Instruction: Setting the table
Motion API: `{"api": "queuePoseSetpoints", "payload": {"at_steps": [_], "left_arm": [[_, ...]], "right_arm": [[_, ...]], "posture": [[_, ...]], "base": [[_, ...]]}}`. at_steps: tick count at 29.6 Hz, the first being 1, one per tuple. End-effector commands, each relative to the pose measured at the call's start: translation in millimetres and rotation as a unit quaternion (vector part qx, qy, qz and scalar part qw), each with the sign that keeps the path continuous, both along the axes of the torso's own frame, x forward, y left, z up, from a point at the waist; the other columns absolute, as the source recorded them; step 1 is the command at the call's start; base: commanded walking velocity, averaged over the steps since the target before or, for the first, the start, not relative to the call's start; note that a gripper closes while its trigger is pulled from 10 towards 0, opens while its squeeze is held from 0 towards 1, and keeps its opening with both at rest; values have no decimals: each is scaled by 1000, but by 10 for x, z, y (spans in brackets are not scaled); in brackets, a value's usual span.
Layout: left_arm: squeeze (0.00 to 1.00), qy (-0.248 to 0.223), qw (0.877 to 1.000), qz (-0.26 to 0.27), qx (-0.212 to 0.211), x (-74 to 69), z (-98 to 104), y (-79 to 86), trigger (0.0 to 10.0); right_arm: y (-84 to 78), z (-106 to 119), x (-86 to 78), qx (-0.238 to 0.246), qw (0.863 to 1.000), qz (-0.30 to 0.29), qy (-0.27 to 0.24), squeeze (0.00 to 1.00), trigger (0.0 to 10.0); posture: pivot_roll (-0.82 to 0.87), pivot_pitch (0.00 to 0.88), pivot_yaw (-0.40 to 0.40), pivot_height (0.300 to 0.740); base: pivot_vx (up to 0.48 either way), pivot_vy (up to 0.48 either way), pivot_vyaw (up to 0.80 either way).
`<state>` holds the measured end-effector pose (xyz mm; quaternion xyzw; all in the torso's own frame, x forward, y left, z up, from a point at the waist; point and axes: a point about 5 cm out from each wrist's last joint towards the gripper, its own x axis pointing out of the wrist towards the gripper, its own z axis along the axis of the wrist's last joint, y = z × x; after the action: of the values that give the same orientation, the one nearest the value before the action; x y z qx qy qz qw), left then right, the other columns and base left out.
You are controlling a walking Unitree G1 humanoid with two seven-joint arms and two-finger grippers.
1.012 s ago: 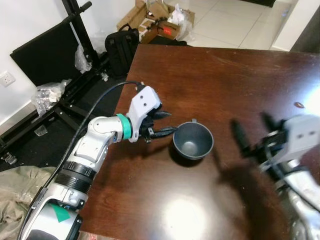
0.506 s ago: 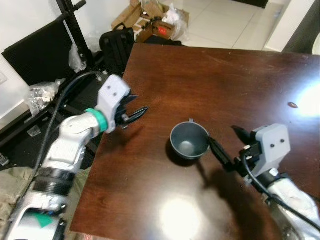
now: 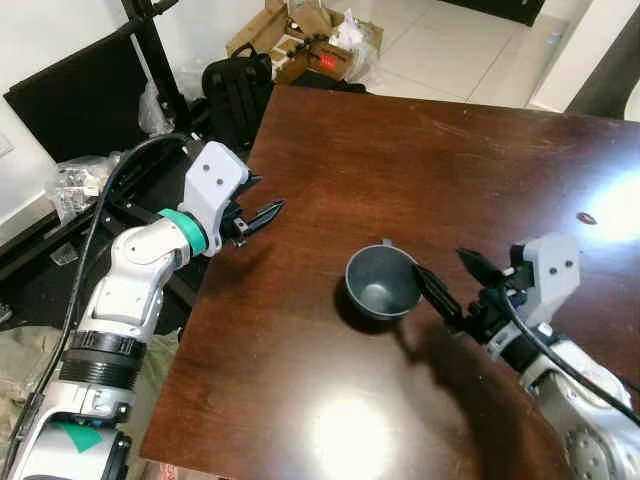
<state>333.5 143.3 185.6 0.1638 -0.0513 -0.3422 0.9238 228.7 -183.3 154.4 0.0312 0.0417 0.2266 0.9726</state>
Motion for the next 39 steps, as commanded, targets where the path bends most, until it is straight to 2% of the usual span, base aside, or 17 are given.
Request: {"api": "queuePoseSetpoints", "payload": {"at_steps": [1, 6, 9, 20, 21, 22, 24, 25, 27, 28, 39], "left_arm": [[0, 7, 1000, 2, 3, -26, -30, -11, 10000], [0, 4, 1000, -2, -1, -20, -29, -54, 10000], [0, 4, 1000, -9, -4, -8, -27, -103, 10000], [0, 2, 1000, -8, -8, 2, -13, -137, 10000], [0, 2, 1000, -7, -9, 2, -14, -141, 10000], [0, 3, 1000, -7, -10, 1, -17, -146, 10000], [0, 3, 1000, -7, -10, 1, -19, -150, 10000], [0, 4, 1000, -8, -11, 0, -21, -154, 10000], [0, 4, 1000, -8, -11, 0, -21, -154, 10000], [0, 4, 1000, -8, -11, 1, -24, -159, 10000], [0, 5, 1000, -11, -12, 13, -38, -188, 10000]], "right_arm": [[24, -73, -16, 8, 1000, 19, 24, 0, 10000], [50, -107, -31, 3, 998, 51, 47, 0, 10000], [61, -229, -60, -26, 993, 76, 86, 0, 10000], [12, -309, 33, -49, 993, 53, 98, 0, 10000], [0, -324, 41, -49, 992, 50, 101, 0, 9765], [-9, -328, 49, -48, 993, 45, 102, 0, 4392], [-14, -329, 54, -48, 993, 43, 102, 0, 4392], [-20, -320, 62, -46, 993, 40, 99, 0, 2745], [-20, -320, 62, -46, 993, 40, 99, 0, 2745], [-31, -309, 75, -44, 994, 35, 95, 0, 0], [-70, -192, 139, -19, 998, 11, 51, 0, 0]], "posture": [[-64, 54, 44, 740], [-66, 53, 47, 740], [-71, 51, 51, 740], [-68, 50, 51, 740], [-65, 50, 50, 740], [-67, 49, 50, 740], [-67, 49, 50, 740], [-69, 48, 51, 740], [-69, 48, 51, 740], [-70, 48, 51, 740], [-74, 39, 56, 740]], "base": [[0, 0, 0], [0, 0, 0], [0, 0, 0], [0, 0, 0], [0, 0, 0], [0, 0, 0], [0, 0, 0], [0, 0, 0], [0, 0, 0], [0, 0, 0], [0, 0, 0]]}}
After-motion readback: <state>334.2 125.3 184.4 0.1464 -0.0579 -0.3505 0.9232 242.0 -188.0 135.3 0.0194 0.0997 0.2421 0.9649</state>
